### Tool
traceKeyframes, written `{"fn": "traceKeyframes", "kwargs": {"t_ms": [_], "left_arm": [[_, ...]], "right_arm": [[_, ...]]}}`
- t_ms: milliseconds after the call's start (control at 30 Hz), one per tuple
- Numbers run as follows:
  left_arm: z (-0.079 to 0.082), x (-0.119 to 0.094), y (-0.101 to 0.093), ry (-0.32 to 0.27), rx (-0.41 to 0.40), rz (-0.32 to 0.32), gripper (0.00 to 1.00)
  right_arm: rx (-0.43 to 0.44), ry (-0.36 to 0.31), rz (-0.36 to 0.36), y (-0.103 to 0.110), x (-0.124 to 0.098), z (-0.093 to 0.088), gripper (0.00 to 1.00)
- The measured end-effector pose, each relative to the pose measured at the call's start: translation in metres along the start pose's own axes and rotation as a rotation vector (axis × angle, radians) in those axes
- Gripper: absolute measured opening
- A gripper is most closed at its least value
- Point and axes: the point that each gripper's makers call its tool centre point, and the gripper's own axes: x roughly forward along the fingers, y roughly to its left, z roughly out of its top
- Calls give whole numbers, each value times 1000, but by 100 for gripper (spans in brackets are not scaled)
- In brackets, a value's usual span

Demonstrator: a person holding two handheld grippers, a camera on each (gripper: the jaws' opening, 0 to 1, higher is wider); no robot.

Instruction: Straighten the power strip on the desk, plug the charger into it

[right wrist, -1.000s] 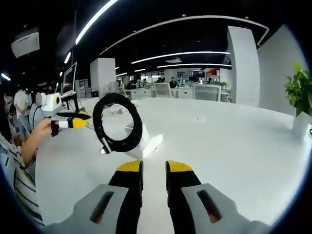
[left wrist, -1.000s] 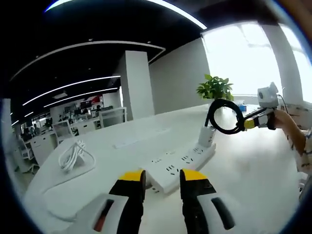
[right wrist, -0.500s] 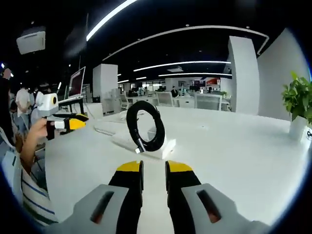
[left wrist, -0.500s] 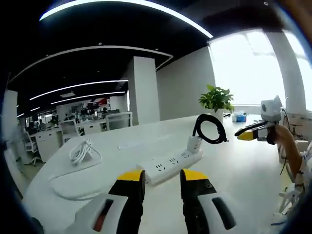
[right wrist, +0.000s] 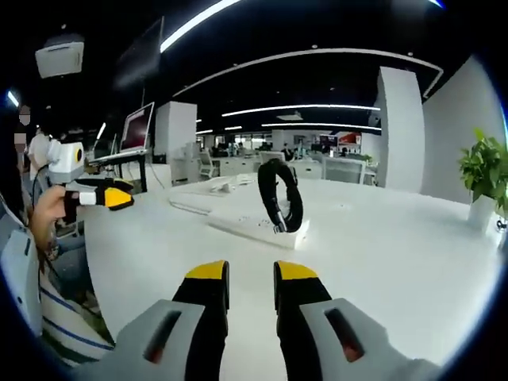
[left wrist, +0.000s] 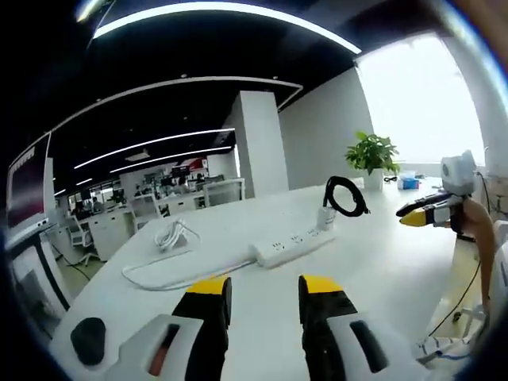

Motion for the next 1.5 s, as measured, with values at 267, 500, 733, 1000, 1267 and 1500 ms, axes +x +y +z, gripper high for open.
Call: {"fn": "traceKeyframes", "kwargs": {"t_ms": [267,500,733,1000,1267,1500], "left_arm": [[-5,-27,2,-17,2,60,36],[-17,-46,-1,14,23,91,38],[-21,-60,-6,10,26,110,39],[-29,-70,-14,14,20,128,39],[-39,-82,-16,36,23,151,40],[-53,-87,-2,53,-21,211,40]], "right_arm": [[65,-60,-5,8,-3,3,21],[61,-58,-12,19,0,-2,23],[38,-47,-11,29,-4,-6,26],[52,-47,-49,26,-15,-12,26],[43,-41,-60,35,-28,-15,26],[31,-33,-120,32,-44,-18,27]]}}
